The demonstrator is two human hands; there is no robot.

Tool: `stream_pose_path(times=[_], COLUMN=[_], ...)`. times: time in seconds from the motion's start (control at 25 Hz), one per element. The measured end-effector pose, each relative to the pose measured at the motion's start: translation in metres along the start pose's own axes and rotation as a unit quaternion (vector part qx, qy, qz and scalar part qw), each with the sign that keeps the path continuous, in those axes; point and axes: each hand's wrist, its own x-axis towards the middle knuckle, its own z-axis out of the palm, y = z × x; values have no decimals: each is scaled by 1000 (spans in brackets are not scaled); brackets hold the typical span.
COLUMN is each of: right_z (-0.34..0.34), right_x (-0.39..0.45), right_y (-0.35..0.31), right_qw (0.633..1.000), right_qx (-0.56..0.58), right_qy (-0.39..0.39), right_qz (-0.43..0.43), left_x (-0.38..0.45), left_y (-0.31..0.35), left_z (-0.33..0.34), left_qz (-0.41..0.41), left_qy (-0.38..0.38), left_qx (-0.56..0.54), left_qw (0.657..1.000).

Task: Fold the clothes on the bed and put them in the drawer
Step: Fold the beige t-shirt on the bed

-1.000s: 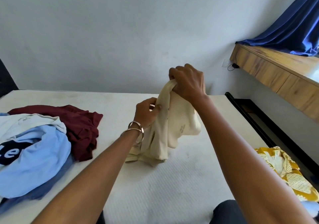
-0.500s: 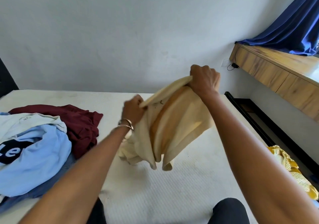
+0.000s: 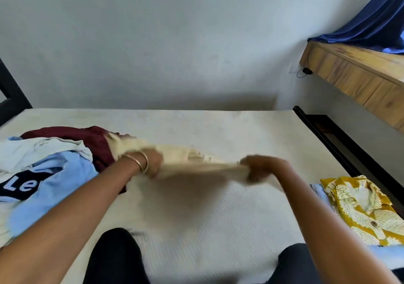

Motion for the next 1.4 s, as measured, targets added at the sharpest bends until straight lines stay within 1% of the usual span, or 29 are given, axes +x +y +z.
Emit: stream_pose_path(times=[0.04,0.08,0.12,0.16,0.2,0.24,0.28,0.32,0.36,0.4,0.44,0.48,0.56,0.6,0.64,0.68,0.72,0.8,0.88,0.92,1.0,1.04,1.08,1.12,1.16,1.2,1.24,1.32,1.4], right_z=[20,40,54,60,60,58,51,42,26,4,-21,-46,-96,-112,-120,-119,-110,-75,-24,3,57,84,109,133,156,176,191,207,207], right_x=[2,6,12,14,15,19,22,26,31,36,40,45,48,45,41,36,31,27,26,26,21,15,11,7,1,-5,-10,-17,-14], right_y=[-3,-3,-4,-4,-3,-1,-1,1,4,7,10,13,15,16,18,20,25,38,48,51,54,54,55,55,53,50,47,45,43], right_qw=[992,982,975,974,975,980,988,992,987,968,939,908,848,827,814,806,804,822,850,865,901,922,943,963,977,987,991,991,984], right_qx=[47,69,80,48,-9,-54,-65,-62,-40,1,53,99,152,146,124,101,77,23,-4,-10,-30,-39,-57,-83,-104,-105,-96,-96,-103], right_qy=[-112,-162,-187,-207,-211,-174,-110,-24,82,187,283,353,463,505,534,557,570,559,522,497,430,382,322,250,174,105,52,-31,-110], right_qz=[30,65,86,78,75,81,89,106,136,166,188,204,208,201,191,174,150,107,74,62,54,52,53,58,57,62,72,83,93], left_x=[-2,-2,5,14,23,36,49,59,69,76,81,81,78,76,73,70,65,66,62,61,54,48,39,32,27,25,25,30,39], left_y=[13,22,24,19,11,2,-6,-14,-24,-33,-41,-49,-62,-66,-68,-68,-67,-67,-58,-51,-30,-19,-8,3,13,23,35,53,64], left_z=[25,41,56,65,68,68,63,51,33,7,-21,-51,-100,-115,-123,-122,-115,-76,-19,12,71,98,117,137,155,171,181,190,191], left_qz=[17,22,15,-6,-42,-84,-140,-204,-254,-285,-303,-320,-332,-329,-320,-302,-278,-230,-217,-214,-163,-101,-38,-8,16,21,17,8,26], left_qy=[-143,-238,-289,-313,-305,-259,-163,-42,81,197,292,372,466,501,544,593,634,659,635,619,554,480,360,188,6,-109,-167,-210,-245], left_qx=[-16,-33,-48,-57,-52,-37,-32,-50,-84,-122,-187,-268,-428,-465,-468,-446,-411,-358,-319,-271,-126,-71,-48,-40,-31,-31,-21,-14,39], left_qw=[989,971,956,948,950,962,976,977,960,930,888,829,699,652,619,598,593,620,670,705,806,868,931,981,999,993,986,977,968])
